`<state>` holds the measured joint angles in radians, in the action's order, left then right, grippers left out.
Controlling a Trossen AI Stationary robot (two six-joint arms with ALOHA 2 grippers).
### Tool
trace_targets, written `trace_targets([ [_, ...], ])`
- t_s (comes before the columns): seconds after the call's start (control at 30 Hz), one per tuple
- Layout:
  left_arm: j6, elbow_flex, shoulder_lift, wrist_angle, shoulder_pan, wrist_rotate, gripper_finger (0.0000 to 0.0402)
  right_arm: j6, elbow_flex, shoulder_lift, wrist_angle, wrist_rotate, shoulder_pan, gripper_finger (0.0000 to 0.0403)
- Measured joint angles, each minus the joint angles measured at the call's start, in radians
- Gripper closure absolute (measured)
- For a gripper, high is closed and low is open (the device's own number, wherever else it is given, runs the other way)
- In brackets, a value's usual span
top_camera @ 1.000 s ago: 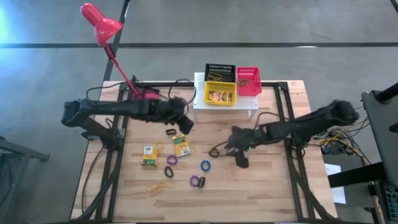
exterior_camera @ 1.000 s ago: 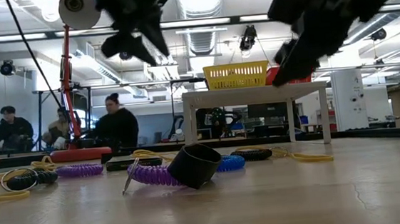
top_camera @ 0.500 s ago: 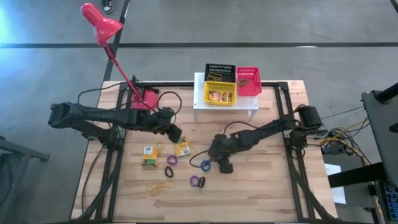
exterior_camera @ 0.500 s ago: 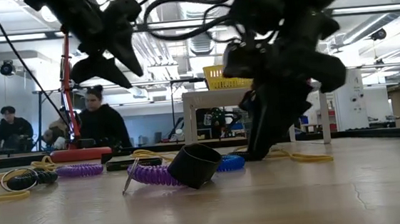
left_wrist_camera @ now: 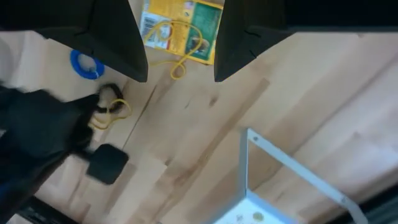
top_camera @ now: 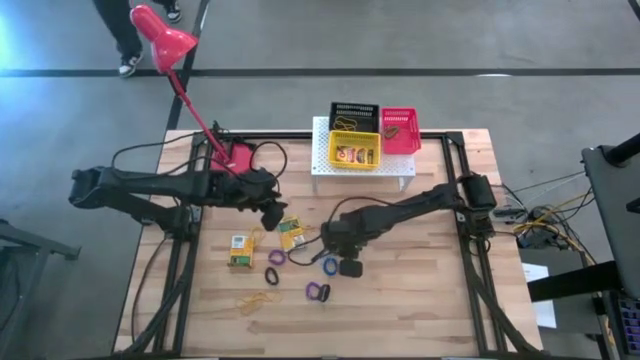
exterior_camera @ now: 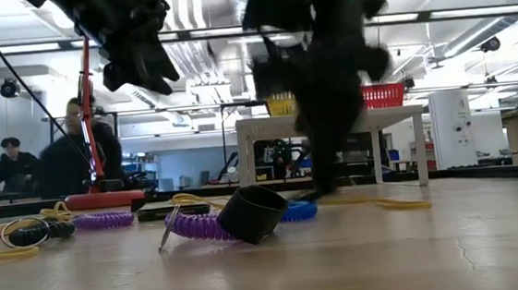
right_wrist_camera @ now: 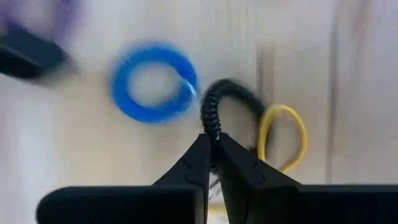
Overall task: Pick & Place Office Desk Supplies
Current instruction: Put the black spring keychain in the red bin on the shelf
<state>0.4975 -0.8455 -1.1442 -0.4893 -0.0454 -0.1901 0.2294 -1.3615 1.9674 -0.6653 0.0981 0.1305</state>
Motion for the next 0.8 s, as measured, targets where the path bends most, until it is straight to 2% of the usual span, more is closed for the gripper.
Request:
trace_targets([
  [0.23,-0.113,0.0,0.034,-0.001,-0.009,0.0,0.0211,0.038,-0.204,-0.138,-0.238,0.011,-0.053,0.039],
  [0.43,-0.135,0.0,0.051,-0.001,-0.01,0.0,0.0211,0.078,-0.329,-0.306,-0.262,0.013,-0.161,0.039],
  [0.6,-0.129,0.001,0.057,-0.001,-0.01,0.0,0.0211,0.089,-0.388,-0.412,-0.272,0.008,-0.319,0.039],
  [0.8,-0.105,0.0,0.058,-0.009,-0.01,0.0,0.0211,0.115,-0.386,-0.482,-0.347,0.003,-0.59,0.039],
])
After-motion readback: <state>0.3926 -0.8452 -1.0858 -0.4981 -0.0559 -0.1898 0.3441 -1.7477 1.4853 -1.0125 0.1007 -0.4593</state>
